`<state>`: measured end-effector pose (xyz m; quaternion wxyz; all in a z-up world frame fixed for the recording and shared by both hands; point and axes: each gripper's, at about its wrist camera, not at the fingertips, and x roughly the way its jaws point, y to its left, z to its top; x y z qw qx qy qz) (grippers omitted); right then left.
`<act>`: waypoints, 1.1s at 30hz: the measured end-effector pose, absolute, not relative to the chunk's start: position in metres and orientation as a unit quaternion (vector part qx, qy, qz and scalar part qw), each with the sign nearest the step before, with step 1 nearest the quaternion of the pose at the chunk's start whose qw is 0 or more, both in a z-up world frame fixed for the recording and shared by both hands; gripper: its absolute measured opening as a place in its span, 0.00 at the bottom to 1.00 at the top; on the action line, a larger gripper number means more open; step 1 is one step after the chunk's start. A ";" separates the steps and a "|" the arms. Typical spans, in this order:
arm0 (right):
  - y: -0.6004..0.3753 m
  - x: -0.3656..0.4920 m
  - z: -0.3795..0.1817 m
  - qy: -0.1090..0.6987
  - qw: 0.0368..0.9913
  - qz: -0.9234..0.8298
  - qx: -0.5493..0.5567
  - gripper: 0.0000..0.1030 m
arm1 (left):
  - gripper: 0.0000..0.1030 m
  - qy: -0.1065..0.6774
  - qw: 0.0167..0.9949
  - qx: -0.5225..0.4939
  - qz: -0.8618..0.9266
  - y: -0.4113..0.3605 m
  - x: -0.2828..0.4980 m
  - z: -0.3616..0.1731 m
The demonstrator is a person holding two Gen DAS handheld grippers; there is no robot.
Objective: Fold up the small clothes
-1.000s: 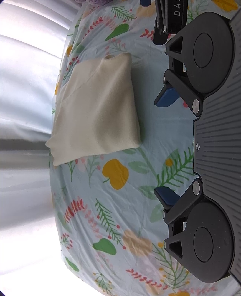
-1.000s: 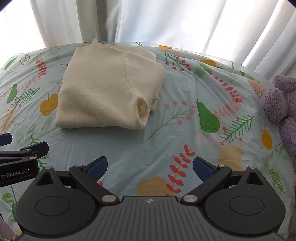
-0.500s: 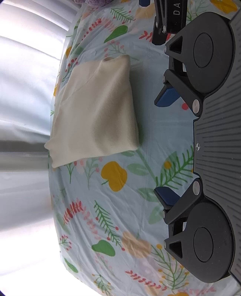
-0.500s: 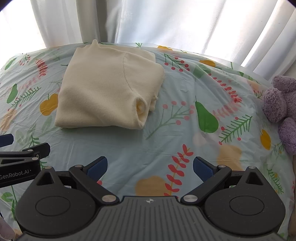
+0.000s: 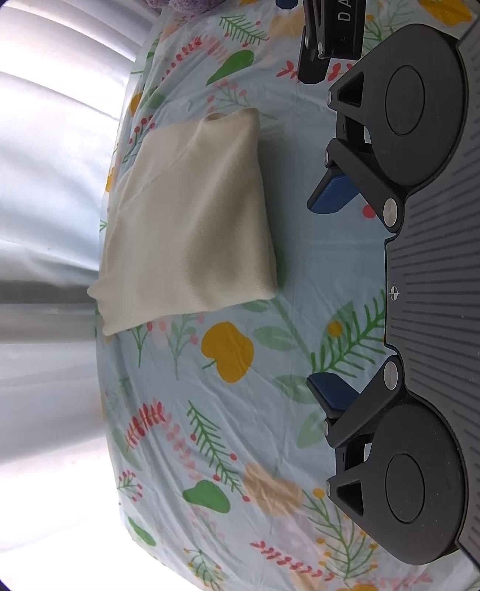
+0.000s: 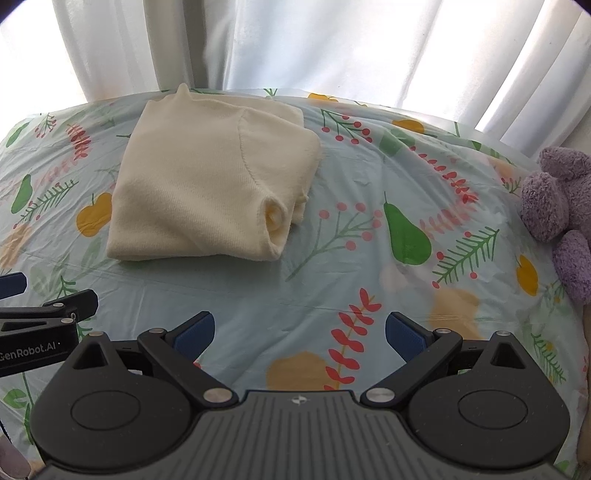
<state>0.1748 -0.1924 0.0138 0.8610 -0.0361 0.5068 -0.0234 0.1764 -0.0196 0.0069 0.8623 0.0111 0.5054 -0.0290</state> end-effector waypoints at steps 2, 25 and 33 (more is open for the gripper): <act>-0.193 0.175 0.014 0.505 0.862 -0.022 -0.037 0.96 | 0.94 0.506 0.862 0.010 -0.029 -0.019 0.177 0.006; -0.190 0.174 0.015 0.502 0.864 -0.021 -0.035 0.96 | 0.94 0.507 0.862 0.006 -0.032 -0.018 0.179 0.006; -0.190 0.173 0.016 0.500 0.865 -0.021 -0.034 0.96 | 0.94 0.507 0.861 0.006 -0.033 -0.018 0.179 0.006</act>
